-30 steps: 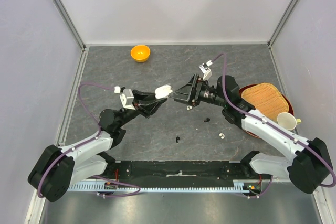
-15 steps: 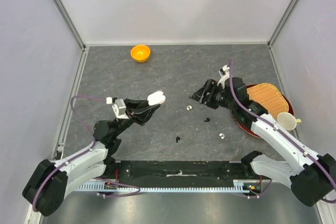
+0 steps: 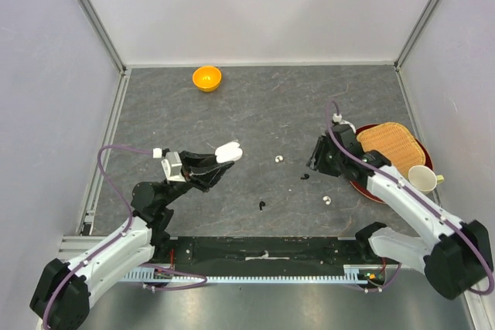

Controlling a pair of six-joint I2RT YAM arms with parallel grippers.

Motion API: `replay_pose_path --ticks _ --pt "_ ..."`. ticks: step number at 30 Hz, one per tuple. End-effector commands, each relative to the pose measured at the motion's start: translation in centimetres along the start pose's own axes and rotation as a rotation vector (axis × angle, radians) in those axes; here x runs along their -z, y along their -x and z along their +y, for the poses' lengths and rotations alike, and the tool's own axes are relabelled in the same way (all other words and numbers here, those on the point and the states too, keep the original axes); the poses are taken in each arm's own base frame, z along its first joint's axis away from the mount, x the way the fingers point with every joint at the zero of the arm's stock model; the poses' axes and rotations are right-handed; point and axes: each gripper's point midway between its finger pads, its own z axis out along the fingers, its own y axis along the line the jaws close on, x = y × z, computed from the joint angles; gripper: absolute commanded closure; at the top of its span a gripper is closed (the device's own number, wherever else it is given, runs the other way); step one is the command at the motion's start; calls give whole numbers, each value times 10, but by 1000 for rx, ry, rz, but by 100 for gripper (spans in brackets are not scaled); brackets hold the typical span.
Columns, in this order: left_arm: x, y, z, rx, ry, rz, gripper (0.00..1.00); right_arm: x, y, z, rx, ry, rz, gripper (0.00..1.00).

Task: Insert the wireless bluetooth earbuds into the charging case
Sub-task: Pick up the earbud from the center of the board.

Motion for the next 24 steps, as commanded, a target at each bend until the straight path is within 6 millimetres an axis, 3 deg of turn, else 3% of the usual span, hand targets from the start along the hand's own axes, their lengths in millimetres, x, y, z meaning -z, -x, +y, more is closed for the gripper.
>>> replay_pose_path --ticks 1,8,11,13,24 --pt "3 -9 -9 2 -52 36 98 16 -13 -46 -57 -138 -36 51" --pt "-4 -13 -13 13 -99 60 98 18 -44 -80 -149 -191 5 60" --pt "-7 -14 -14 23 -112 69 98 19 -47 -84 -182 -204 7 61" --pt "-7 -15 -15 28 -117 72 98 20 -48 -96 -220 -268 -12 68" --pt "-5 -21 -14 40 -114 87 98 7 -70 -110 -335 -277 -27 69"
